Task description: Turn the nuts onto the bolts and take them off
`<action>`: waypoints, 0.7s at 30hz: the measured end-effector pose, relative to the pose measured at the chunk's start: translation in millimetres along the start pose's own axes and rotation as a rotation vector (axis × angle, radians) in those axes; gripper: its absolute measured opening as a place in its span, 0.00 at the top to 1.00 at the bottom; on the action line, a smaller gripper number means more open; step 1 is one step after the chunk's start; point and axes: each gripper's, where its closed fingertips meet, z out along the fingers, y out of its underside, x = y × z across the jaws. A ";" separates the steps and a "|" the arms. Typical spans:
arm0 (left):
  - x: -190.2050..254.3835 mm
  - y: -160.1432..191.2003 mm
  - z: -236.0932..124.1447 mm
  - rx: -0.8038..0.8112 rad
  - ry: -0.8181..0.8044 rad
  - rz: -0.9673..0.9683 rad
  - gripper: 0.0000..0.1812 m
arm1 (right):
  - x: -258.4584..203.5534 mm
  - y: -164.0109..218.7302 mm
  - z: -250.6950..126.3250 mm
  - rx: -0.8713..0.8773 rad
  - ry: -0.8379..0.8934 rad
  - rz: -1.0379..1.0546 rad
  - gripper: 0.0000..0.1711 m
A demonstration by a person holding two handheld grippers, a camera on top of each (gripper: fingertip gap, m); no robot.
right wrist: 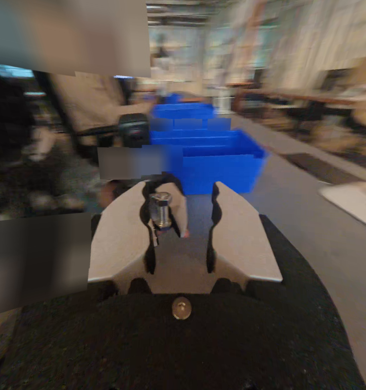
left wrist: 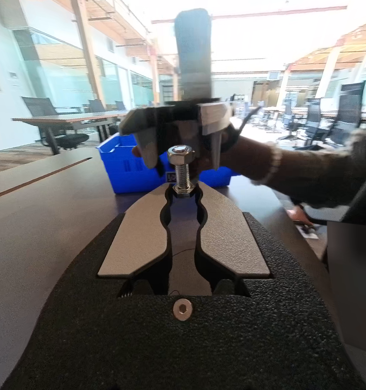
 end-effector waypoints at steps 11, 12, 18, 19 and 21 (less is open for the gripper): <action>-7.8 3.9 1.2 -0.035 -0.112 0.069 0.89 | -1.8 20.2 -4.5 -0.179 0.779 -0.131 0.77; -8.1 3.8 1.1 -0.034 -0.115 0.070 0.89 | -0.2 21.6 -3.6 -0.191 0.787 -0.133 0.81; -5.0 4.2 1.1 -0.038 -0.091 0.067 0.89 | -6.2 22.9 -2.7 -0.161 0.676 -0.142 0.89; -4.2 4.3 1.3 -0.039 -0.080 0.063 0.89 | -8.1 23.2 -2.5 -0.153 0.628 -0.142 0.89; -1.5 3.4 0.9 -0.030 -0.055 0.048 0.89 | -11.6 22.4 -1.0 -0.136 0.494 -0.159 0.89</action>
